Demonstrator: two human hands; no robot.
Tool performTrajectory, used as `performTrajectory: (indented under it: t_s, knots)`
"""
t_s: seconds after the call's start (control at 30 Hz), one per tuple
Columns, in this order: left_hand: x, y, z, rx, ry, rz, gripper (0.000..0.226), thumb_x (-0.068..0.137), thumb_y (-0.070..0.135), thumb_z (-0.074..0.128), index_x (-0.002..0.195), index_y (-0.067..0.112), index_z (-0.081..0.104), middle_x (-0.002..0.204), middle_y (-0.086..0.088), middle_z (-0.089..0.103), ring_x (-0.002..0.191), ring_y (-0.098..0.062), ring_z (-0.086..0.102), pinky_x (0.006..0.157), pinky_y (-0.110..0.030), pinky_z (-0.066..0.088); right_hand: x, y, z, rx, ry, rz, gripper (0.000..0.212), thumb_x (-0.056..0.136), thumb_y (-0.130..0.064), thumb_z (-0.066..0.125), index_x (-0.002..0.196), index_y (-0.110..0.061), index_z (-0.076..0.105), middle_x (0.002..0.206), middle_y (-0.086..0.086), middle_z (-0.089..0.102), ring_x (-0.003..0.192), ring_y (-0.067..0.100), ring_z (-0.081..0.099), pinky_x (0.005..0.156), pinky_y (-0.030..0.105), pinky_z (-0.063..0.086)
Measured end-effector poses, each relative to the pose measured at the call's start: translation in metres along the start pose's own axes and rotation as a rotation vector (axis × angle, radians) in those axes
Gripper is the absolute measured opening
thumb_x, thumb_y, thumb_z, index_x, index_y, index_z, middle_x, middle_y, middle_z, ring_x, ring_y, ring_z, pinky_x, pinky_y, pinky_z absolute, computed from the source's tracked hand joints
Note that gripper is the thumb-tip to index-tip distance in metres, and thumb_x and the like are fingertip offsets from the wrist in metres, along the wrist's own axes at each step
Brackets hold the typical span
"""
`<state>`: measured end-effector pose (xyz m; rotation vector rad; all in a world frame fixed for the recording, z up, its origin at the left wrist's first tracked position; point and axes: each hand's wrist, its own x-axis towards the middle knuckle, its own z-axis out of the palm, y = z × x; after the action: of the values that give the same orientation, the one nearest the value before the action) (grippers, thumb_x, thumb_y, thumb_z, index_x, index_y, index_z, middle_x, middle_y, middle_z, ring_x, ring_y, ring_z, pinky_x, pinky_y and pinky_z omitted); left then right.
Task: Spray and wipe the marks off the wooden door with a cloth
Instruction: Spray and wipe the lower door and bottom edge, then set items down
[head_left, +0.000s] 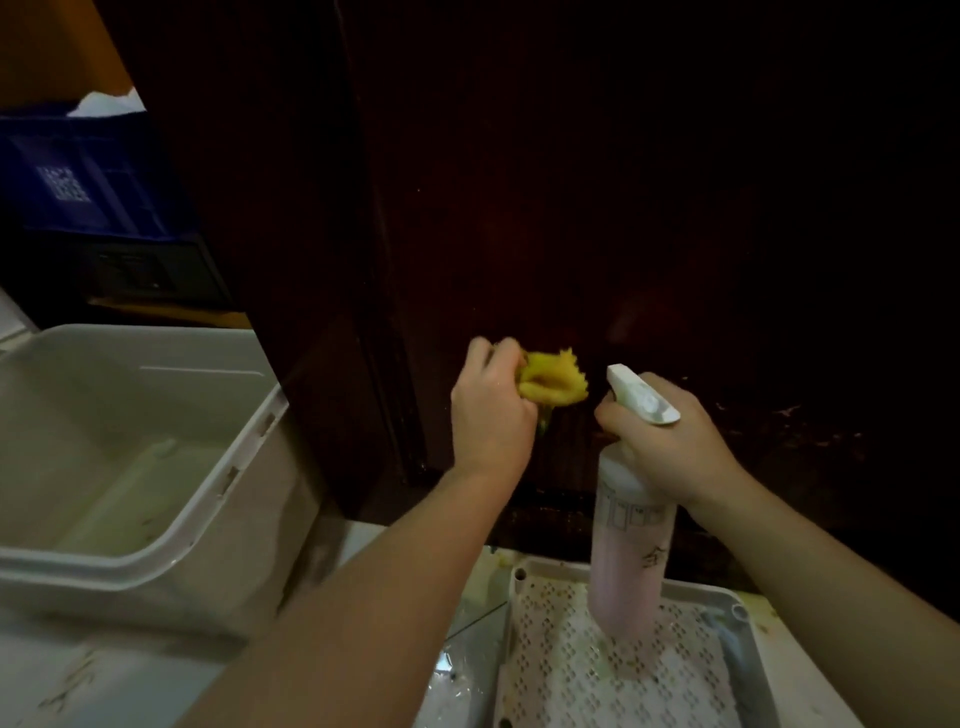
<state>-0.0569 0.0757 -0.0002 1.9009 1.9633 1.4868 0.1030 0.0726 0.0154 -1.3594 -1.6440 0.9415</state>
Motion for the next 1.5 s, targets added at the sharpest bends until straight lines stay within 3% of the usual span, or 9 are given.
performTrajectory:
  t_s: [0.27, 0.43, 0.5, 0.67, 0.87, 1.0, 1.17, 1.4, 1.5]
  knots:
    - [-0.013, -0.020, 0.001, 0.109, -0.204, -0.389, 0.013, 0.087, 0.008, 0.058, 0.096, 0.017, 0.059, 0.095, 0.000, 0.056, 0.086, -0.021, 0.060, 0.074, -0.039, 0.055, -0.005, -0.001, 0.013, -0.022, -0.155, -0.047, 0.004, 0.085, -0.018, 0.069, 0.087, -0.019, 0.066, 0.079, -0.002, 0.063, 0.074, 0.012, 0.059, 0.066, 0.031, 0.046]
    - [-0.012, -0.034, -0.020, -0.032, -0.180, -0.521, 0.027, 0.086, 0.021, 0.063, 0.110, 0.019, 0.052, 0.106, -0.001, 0.055, 0.095, -0.021, 0.058, 0.081, -0.040, 0.054, -0.005, 0.001, 0.028, -0.203, -0.092, -0.067, 0.028, 0.081, -0.026, 0.062, 0.056, -0.029, 0.051, 0.054, -0.008, 0.052, 0.054, 0.013, 0.050, 0.052, 0.031, 0.038]
    - [-0.008, -0.044, -0.034, -0.098, -0.100, -0.581, 0.028, 0.087, 0.024, 0.064, 0.110, 0.020, 0.049, 0.107, -0.003, 0.057, 0.093, -0.020, 0.059, 0.072, -0.035, 0.054, -0.007, 0.002, 0.032, -0.299, -0.103, -0.068, 0.027, 0.078, -0.034, 0.054, 0.052, -0.030, 0.047, 0.052, -0.010, 0.049, 0.052, 0.009, 0.046, 0.052, 0.028, 0.034]
    - [-0.001, -0.053, -0.055, -0.240, 0.069, -0.545, 0.022, 0.088, 0.020, 0.066, 0.101, 0.022, 0.048, 0.098, 0.001, 0.059, 0.078, -0.006, 0.056, 0.048, -0.012, 0.040, -0.009, 0.003, 0.026, -0.131, -0.135, 0.019, 0.013, 0.085, -0.025, 0.060, 0.073, -0.021, 0.063, 0.068, 0.003, 0.063, 0.065, 0.020, 0.059, 0.067, 0.041, 0.052]
    - [0.004, -0.046, -0.038, -0.110, 0.011, -0.418, 0.018, 0.087, 0.006, 0.064, 0.092, 0.021, 0.055, 0.090, 0.004, 0.057, 0.077, -0.008, 0.057, 0.057, -0.018, 0.045, -0.009, 0.017, 0.018, -0.138, -0.222, 0.010, 0.012, 0.085, -0.021, 0.065, 0.085, -0.029, 0.056, 0.089, -0.001, 0.057, 0.077, 0.012, 0.056, 0.065, 0.027, 0.041]
    - [-0.004, -0.048, -0.010, -0.025, 0.023, -0.545, 0.012, 0.088, 0.005, 0.059, 0.091, 0.016, 0.063, 0.090, 0.000, 0.060, 0.081, -0.017, 0.062, 0.070, -0.035, 0.057, -0.015, 0.026, 0.016, -0.272, -0.079, -0.006, 0.020, 0.082, -0.024, 0.064, 0.068, -0.020, 0.051, 0.068, -0.004, 0.054, 0.061, 0.012, 0.052, 0.056, 0.026, 0.036]
    - [-0.014, -0.063, 0.015, 0.049, -0.125, -0.788, 0.007, 0.089, 0.011, 0.060, 0.085, 0.016, 0.064, 0.087, -0.004, 0.058, 0.080, -0.022, 0.058, 0.073, -0.033, 0.052, -0.020, 0.034, 0.015, -0.440, 0.004, 0.032, 0.031, 0.079, -0.024, 0.057, 0.054, -0.022, 0.039, 0.050, -0.008, 0.044, 0.047, 0.012, 0.043, 0.049, 0.026, 0.029]
    - [-0.011, -0.064, 0.018, -0.106, -0.276, -0.971, 0.022, 0.081, 0.023, 0.072, 0.095, 0.015, 0.056, 0.091, -0.006, 0.058, 0.076, -0.019, 0.056, 0.056, -0.029, 0.044, -0.024, 0.035, 0.016, -0.149, -0.203, 0.050, 0.011, 0.083, -0.015, 0.064, 0.078, -0.021, 0.058, 0.073, -0.003, 0.058, 0.069, 0.016, 0.057, 0.064, 0.036, 0.045]
    - [-0.010, -0.069, 0.008, -0.152, -0.220, -0.954, 0.025, 0.082, 0.022, 0.069, 0.097, 0.016, 0.050, 0.085, -0.002, 0.052, 0.074, -0.018, 0.052, 0.063, -0.031, 0.043, -0.024, 0.032, 0.022, -0.155, -0.194, -0.018, 0.013, 0.084, -0.018, 0.064, 0.075, -0.022, 0.056, 0.068, -0.004, 0.056, 0.062, 0.011, 0.054, 0.059, 0.031, 0.043]
